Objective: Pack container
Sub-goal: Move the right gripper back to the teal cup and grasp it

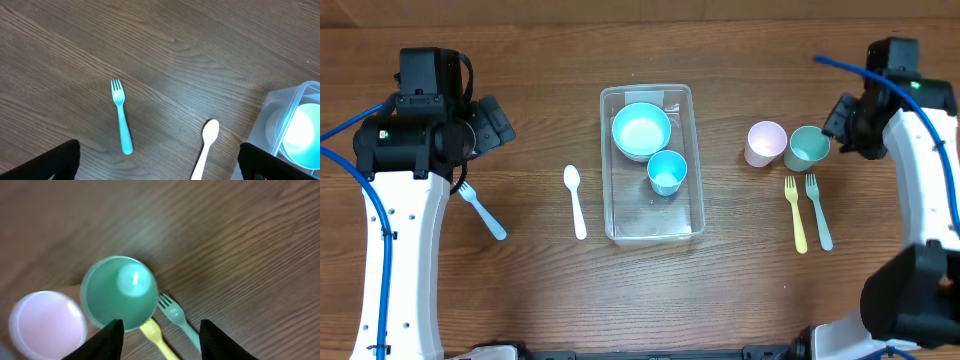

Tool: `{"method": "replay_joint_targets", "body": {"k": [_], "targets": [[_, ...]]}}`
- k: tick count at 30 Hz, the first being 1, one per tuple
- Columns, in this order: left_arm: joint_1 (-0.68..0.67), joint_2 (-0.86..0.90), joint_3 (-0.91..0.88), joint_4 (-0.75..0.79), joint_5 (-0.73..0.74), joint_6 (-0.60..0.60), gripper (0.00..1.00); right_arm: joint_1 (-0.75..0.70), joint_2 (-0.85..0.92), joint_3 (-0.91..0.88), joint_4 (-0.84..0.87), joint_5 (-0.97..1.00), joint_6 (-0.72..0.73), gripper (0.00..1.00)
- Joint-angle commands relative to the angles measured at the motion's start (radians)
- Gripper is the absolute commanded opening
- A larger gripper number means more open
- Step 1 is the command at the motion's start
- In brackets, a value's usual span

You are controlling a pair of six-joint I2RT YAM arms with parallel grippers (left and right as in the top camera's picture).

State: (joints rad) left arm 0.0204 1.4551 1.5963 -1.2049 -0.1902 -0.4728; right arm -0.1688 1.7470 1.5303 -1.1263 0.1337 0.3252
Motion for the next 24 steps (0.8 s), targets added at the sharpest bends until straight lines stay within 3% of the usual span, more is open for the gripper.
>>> {"method": "replay_joint_targets", "body": {"k": [1, 5, 24], "targets": [[0.005, -0.010, 0.010, 0.001, 0.008, -0.018, 1.00, -0.007, 0.050, -0.076, 0.043, -0.024, -0.023, 0.51], [0.005, -0.010, 0.010, 0.001, 0.008, -0.018, 1.00, -0.007, 0.053, -0.131, 0.119, -0.059, -0.023, 0.51], [0.005, -0.010, 0.010, 0.001, 0.008, -0.018, 1.00, -0.007, 0.053, -0.146, 0.131, -0.058, -0.038, 0.56]]}}
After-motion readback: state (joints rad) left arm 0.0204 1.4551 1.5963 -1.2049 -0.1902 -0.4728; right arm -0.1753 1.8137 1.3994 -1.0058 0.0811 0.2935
